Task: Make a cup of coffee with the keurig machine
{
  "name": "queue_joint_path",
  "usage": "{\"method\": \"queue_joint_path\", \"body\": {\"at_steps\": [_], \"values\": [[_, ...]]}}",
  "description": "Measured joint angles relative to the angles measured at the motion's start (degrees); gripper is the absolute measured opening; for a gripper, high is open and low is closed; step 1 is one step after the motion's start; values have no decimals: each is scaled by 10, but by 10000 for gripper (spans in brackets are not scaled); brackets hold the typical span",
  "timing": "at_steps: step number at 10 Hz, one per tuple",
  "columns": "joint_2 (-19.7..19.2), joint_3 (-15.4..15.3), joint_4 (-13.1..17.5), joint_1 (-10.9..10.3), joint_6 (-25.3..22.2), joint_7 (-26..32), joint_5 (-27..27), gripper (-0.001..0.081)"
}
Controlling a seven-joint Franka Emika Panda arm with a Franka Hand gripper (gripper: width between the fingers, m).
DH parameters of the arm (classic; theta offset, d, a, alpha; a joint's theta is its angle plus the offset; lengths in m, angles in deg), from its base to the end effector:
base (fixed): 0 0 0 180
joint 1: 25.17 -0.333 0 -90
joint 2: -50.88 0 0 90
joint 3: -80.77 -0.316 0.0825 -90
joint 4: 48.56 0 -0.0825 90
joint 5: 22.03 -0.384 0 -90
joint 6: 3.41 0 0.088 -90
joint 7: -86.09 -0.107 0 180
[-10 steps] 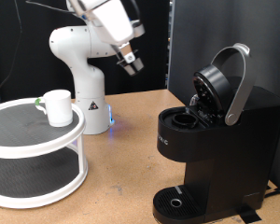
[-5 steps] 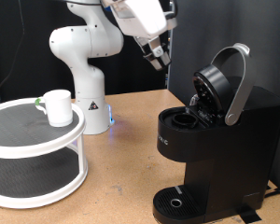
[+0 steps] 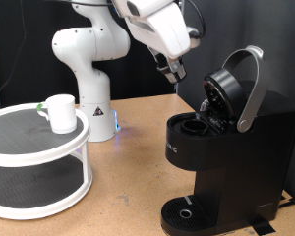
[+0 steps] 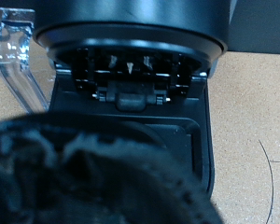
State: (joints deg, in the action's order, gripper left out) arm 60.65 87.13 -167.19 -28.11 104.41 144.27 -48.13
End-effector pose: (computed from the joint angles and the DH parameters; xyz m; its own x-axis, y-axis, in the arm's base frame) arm 0.5073 0.0002 0.5111 0.6818 0.6473 0.3409 0.7306 -0.6264 -0.2718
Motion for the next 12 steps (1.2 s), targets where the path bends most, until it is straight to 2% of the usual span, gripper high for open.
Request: {"method": "queue_joint_path", "body": {"at_steps": [3,6,8,12], "values": [[-27,0,14,0,13,0,0,476],[-37,0,19,0,13,0,0,476],[-37,-6,9,-1,24,-1,9,476],[-37,-38,-18,-6,75,-32,34,476]]}}
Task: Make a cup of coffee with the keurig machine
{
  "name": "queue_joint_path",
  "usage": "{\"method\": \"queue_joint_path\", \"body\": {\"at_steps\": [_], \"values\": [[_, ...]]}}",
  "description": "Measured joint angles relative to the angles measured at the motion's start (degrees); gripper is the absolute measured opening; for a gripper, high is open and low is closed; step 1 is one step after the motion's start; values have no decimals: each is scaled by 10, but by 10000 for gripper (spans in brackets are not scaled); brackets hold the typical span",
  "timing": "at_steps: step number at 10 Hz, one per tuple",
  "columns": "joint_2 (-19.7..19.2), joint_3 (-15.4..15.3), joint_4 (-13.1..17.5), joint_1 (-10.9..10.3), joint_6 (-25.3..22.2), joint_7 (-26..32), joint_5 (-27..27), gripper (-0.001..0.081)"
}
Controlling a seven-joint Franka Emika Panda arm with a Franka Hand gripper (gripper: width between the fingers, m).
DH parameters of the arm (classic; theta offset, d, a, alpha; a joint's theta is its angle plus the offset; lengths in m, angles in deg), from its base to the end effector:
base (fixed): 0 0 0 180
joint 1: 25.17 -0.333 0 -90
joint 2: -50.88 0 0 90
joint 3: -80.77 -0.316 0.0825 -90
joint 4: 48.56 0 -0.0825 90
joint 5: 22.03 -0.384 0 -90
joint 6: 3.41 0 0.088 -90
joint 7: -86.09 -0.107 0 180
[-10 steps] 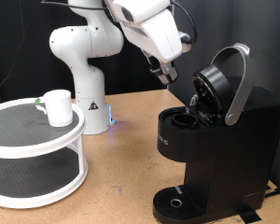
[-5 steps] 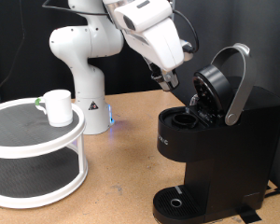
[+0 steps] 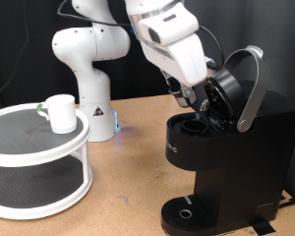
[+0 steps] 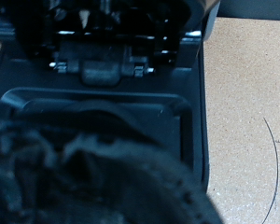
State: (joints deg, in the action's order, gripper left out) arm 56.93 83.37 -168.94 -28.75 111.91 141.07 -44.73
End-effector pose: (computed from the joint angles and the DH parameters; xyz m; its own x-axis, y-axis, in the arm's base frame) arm 0.5239 0.0312 0.4717 0.6846 0.6714 0.2836 0.7278 -0.6510 -0.2156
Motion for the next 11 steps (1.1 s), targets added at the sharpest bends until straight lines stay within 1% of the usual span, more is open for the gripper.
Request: {"method": "queue_joint_path", "body": {"at_steps": [2,4,7,11], "values": [[0,-14,-7,-2,13,-9,1,476],[0,-24,-12,-2,13,-12,7,476],[0,-32,-21,-2,15,-17,14,476],[0,-42,-40,-2,43,-33,22,476]]}}
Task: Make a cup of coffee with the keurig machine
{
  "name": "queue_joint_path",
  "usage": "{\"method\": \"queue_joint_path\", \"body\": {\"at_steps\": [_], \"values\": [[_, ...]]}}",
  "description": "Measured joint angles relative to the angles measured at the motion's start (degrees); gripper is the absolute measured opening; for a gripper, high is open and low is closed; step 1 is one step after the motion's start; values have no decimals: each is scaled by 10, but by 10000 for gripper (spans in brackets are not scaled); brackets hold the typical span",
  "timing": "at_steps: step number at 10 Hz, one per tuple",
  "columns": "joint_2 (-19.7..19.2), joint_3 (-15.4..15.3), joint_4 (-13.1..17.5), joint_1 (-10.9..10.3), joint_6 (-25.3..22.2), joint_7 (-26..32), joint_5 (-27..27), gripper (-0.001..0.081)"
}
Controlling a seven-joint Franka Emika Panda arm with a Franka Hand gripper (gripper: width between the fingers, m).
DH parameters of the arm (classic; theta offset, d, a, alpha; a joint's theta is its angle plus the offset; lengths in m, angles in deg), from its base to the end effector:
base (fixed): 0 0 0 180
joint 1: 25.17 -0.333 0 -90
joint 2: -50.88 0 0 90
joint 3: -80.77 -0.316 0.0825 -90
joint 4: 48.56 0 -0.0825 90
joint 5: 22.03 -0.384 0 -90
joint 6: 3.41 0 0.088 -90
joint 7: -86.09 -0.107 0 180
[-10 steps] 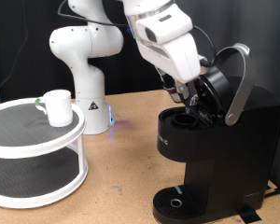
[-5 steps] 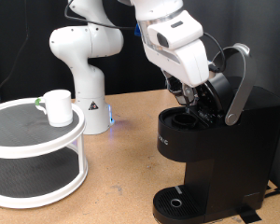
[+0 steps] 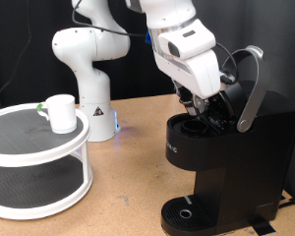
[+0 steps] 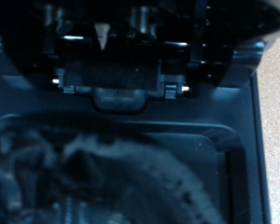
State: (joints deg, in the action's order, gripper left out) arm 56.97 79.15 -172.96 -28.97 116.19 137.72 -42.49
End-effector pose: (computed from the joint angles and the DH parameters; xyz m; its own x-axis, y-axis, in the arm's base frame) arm 0.5136 0.0664 0.4442 0.6789 0.6952 0.2363 0.7340 -0.6512 -0.1928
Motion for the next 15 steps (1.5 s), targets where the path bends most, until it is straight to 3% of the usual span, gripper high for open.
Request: {"method": "queue_joint_path", "body": {"at_steps": [6,15], "values": [[-2,-11,-23,0,24,-11,8,476],[-32,-14,-23,0,47,-35,27,476]]}}
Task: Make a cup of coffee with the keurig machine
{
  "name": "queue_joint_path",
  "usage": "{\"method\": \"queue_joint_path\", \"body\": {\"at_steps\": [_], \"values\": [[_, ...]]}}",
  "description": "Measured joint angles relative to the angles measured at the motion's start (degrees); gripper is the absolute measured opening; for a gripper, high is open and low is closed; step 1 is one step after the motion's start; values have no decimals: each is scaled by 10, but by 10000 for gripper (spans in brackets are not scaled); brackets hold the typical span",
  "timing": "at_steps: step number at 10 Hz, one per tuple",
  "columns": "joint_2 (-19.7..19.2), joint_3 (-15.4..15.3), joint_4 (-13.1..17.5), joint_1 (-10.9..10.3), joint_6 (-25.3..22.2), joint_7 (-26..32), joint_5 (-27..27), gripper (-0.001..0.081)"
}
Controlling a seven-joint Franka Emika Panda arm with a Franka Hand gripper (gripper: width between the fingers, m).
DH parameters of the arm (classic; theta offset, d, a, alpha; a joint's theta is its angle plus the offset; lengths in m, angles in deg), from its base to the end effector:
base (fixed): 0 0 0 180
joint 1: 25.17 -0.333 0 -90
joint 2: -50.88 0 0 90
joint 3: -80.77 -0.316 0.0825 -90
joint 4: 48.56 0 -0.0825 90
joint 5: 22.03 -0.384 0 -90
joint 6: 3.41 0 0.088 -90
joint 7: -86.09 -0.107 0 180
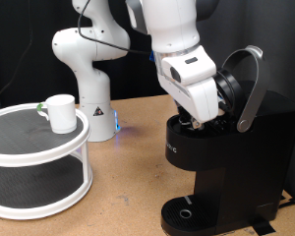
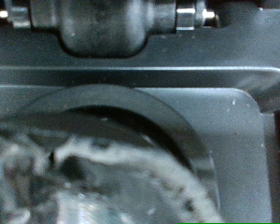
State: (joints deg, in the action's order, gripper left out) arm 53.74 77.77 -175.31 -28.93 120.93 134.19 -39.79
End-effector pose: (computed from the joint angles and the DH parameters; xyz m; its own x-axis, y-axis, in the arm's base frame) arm 0.5162 0.0732 0.4022 0.7090 0.6825 0.1772 0.7052 -0.6864 -0.1779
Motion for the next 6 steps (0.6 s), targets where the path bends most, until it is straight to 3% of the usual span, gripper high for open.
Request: {"method": "queue_joint_path", "body": {"at_steps": [5,6], "values": [[-2,0,-2,0,0,0,0,477],[-3,0,-2,1,0,0,0,643]]}}
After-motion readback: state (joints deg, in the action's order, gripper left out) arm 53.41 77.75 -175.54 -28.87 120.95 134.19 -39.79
